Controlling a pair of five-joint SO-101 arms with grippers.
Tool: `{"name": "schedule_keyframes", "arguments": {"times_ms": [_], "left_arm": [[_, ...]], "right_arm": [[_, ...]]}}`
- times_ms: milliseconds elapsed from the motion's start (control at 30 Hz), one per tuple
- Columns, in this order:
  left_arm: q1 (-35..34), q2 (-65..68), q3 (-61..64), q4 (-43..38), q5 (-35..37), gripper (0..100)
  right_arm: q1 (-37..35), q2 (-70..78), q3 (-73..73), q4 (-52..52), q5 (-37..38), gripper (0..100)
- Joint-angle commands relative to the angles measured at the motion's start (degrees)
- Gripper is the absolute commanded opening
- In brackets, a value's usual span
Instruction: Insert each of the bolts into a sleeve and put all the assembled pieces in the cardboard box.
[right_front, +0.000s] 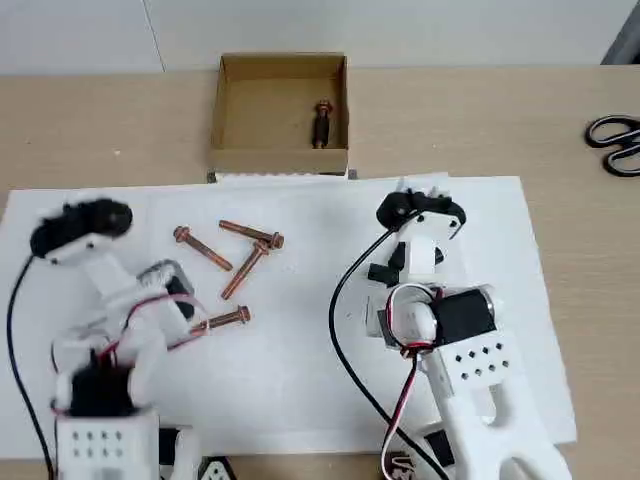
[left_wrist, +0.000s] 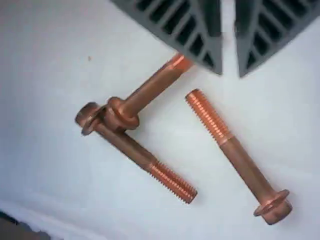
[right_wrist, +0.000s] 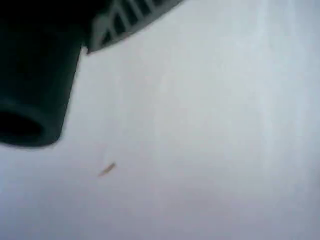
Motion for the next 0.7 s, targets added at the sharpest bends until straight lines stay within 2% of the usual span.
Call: {"name": "schedule_keyframes", "arguments": {"times_ms": [0, 300, 533, 667], "left_arm": [[0.00, 12.31, -10.68, -0.18, 5.19, 1], [0.09, 37.45, -28.79, 0.00, 19.08, 1], [4.92, 52.66, -35.91, -0.26, 22.77, 1], [5.36, 61.19, -40.66, -0.35, 25.93, 1]], "right_arm": [[0.66, -1.36, 0.26, -1.01, 0.26, 0.3], [0.66, -1.36, 1.23, -0.92, 0.18, 0.3], [0.66, -1.45, 4.13, -0.84, 0.09, 0.3], [0.66, -1.45, 4.13, -0.40, 0.09, 0.3]]}}
